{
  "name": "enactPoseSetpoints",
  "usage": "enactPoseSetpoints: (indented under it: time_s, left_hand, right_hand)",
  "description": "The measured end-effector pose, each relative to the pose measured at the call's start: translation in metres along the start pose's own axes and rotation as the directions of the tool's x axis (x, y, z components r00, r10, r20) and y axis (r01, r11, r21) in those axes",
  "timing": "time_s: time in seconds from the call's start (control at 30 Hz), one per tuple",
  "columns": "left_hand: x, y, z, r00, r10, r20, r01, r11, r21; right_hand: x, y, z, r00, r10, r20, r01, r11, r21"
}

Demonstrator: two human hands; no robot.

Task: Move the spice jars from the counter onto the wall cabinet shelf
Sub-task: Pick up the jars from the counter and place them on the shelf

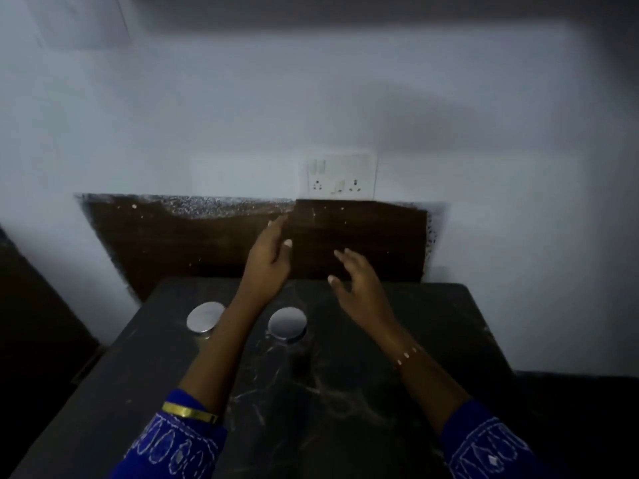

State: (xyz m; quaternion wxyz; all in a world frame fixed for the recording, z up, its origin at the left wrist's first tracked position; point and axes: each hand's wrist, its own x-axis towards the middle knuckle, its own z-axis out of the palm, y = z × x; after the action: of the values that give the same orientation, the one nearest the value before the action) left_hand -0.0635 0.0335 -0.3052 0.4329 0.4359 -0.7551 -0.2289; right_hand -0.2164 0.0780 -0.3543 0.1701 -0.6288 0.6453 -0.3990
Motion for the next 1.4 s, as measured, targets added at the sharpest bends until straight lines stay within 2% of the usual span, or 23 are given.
enactPoseSetpoints:
  time_s: [0.1, 0.2, 0.4, 0.53, 0.7, 0.77, 0.8, 0.87, 0.93, 1.03, 1.1, 1.17, 1.23, 1.3, 1.4]
  left_hand:
    - [-0.02, -0.046, 0.0, 0.983, -0.165, 0.08, 0.169, 0.985, -0.039]
    - [-0.037, -0.083, 0.005, 0.95, -0.273, 0.15, 0.286, 0.956, -0.07]
    - [-0.061, -0.139, 0.019, 0.83, -0.458, 0.318, 0.522, 0.839, -0.152]
    - [-0.068, -0.156, 0.024, 0.765, -0.504, 0.402, 0.622, 0.741, -0.254]
    - [-0.072, -0.183, 0.028, 0.652, -0.593, 0.473, 0.757, 0.547, -0.358]
    - [-0.07, -0.18, 0.023, 0.638, -0.603, 0.478, 0.77, 0.513, -0.381]
    - [-0.068, -0.176, 0.02, 0.648, -0.596, 0.475, 0.762, 0.513, -0.395]
    - [-0.063, -0.168, 0.015, 0.681, -0.574, 0.455, 0.732, 0.527, -0.431]
    - [-0.057, -0.157, 0.008, 0.689, -0.54, 0.483, 0.724, 0.505, -0.47]
    - [-0.049, -0.136, 0.0, 0.565, -0.391, 0.726, 0.824, 0.293, -0.484]
    - [-0.046, -0.117, 0.0, 0.508, -0.269, 0.818, 0.861, 0.188, -0.473]
    - [-0.044, -0.095, 0.004, 0.515, -0.21, 0.831, 0.857, 0.15, -0.493]
    - [-0.042, -0.074, 0.009, 0.565, -0.204, 0.8, 0.825, 0.165, -0.541]
    - [-0.041, -0.057, 0.015, 0.642, -0.23, 0.732, 0.767, 0.219, -0.604]
    - [-0.038, -0.036, 0.025, 0.774, -0.307, 0.554, 0.633, 0.368, -0.681]
  right_hand:
    - [-0.006, 0.005, 0.041, 0.991, 0.089, 0.103, -0.082, 0.994, -0.066]
    - [-0.009, 0.007, 0.077, 0.966, 0.155, 0.207, -0.12, 0.978, -0.173]
    - [-0.005, 0.022, 0.128, 0.889, 0.306, 0.342, -0.257, 0.949, -0.183]
    - [0.0, 0.031, 0.15, 0.865, 0.37, 0.338, -0.335, 0.929, -0.159]
    - [-0.007, 0.034, 0.16, 0.911, 0.368, 0.185, -0.369, 0.929, -0.03]
    - [-0.01, 0.032, 0.155, 0.9, 0.416, 0.131, -0.43, 0.896, 0.111]
    - [-0.011, 0.028, 0.149, 0.884, 0.452, 0.116, -0.467, 0.851, 0.241]
    - [-0.014, 0.018, 0.134, 0.861, 0.49, 0.135, -0.48, 0.697, 0.532]
    - [-0.014, 0.012, 0.115, 0.881, 0.444, 0.161, -0.408, 0.542, 0.735]
    - [-0.011, 0.006, 0.085, 0.925, 0.34, 0.168, -0.298, 0.379, 0.876]
    - [-0.008, 0.001, 0.068, 0.936, 0.318, 0.151, -0.259, 0.333, 0.907]
    - [-0.005, -0.005, 0.055, 0.929, 0.358, 0.094, -0.22, 0.33, 0.918]
    - [-0.003, -0.011, 0.044, 0.902, 0.431, -0.019, -0.182, 0.42, 0.889]
    - [-0.004, -0.016, 0.034, 0.877, 0.459, -0.143, -0.171, 0.576, 0.799]
    - [-0.009, -0.028, 0.017, 0.899, 0.395, -0.189, -0.177, 0.723, 0.668]
